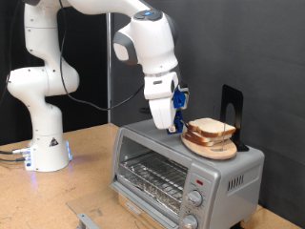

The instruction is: Make a piece of toast with the oven

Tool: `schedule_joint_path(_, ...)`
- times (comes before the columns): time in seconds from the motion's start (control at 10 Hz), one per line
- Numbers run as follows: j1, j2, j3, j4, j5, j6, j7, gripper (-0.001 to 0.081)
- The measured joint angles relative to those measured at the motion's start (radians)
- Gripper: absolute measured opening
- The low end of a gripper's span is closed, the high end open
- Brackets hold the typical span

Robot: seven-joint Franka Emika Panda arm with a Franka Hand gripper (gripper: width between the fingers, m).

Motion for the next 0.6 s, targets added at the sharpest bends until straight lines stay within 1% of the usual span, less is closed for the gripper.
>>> schedule_joint_path(0.2, 0.0, -0.011, 0.0, -0.015, 0.007, 0.01, 0.012, 0.0403)
schedule_joint_path(0.6, 0.0, -0.011, 0.0, -0.017, 0.007, 0.017, 0.016, 0.0403)
